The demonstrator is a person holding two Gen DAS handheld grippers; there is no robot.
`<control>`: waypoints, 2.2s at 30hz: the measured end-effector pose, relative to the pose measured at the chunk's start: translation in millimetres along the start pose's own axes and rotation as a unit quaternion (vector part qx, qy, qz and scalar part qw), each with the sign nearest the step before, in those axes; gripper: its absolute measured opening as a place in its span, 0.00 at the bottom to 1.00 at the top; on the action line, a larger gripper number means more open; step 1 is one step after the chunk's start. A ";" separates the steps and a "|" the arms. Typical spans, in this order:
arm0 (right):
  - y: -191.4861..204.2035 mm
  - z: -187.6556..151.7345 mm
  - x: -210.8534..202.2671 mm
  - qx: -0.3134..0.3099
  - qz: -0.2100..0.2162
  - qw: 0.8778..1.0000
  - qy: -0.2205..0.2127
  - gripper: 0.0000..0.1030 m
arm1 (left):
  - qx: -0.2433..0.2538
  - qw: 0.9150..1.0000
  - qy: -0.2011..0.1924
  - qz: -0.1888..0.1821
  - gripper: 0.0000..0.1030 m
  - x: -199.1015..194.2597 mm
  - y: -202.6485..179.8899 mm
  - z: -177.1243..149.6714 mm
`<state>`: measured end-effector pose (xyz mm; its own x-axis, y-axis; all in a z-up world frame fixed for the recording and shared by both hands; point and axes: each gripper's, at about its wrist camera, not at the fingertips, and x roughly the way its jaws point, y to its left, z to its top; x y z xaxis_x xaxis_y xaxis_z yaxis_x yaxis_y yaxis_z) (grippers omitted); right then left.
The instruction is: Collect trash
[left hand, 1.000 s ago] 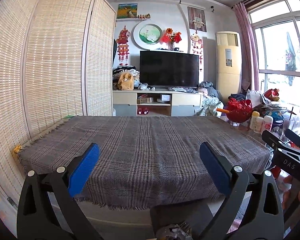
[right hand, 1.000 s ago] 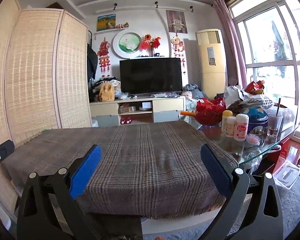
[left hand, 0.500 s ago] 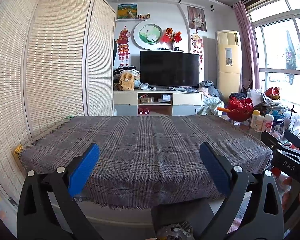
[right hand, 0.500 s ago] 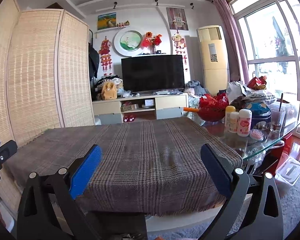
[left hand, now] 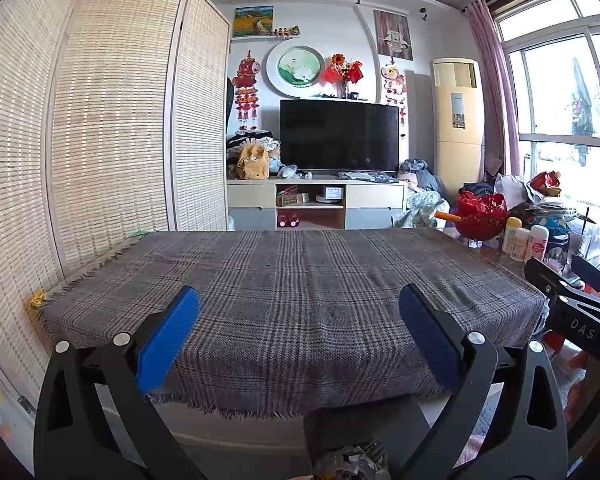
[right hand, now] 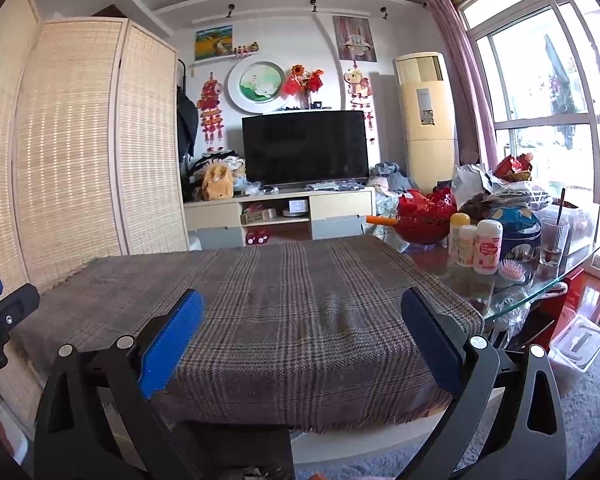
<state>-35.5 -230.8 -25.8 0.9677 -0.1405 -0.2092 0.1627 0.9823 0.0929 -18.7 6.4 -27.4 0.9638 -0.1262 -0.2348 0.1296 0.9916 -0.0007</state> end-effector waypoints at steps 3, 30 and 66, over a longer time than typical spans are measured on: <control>0.8 0.1 -0.2 -0.002 -0.001 1.000 -0.001 0.97 | 0.000 1.000 0.000 -0.001 0.92 -0.6 0.5 0.1; 5.4 -0.1 -5.0 0.000 0.000 1.000 -0.005 0.97 | 0.004 1.000 -0.003 -0.008 0.92 -3.4 1.6 0.7; 2.6 -1.7 -3.1 0.001 0.005 1.000 0.002 0.97 | 0.013 1.000 0.004 -0.017 0.92 -5.3 -1.3 -1.5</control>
<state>-38.4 -227.7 -26.6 0.9683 -0.1304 -0.2130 0.1538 0.9833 0.0975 -24.4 5.8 -27.6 0.9569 -0.1584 -0.2433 0.1674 0.9857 0.0166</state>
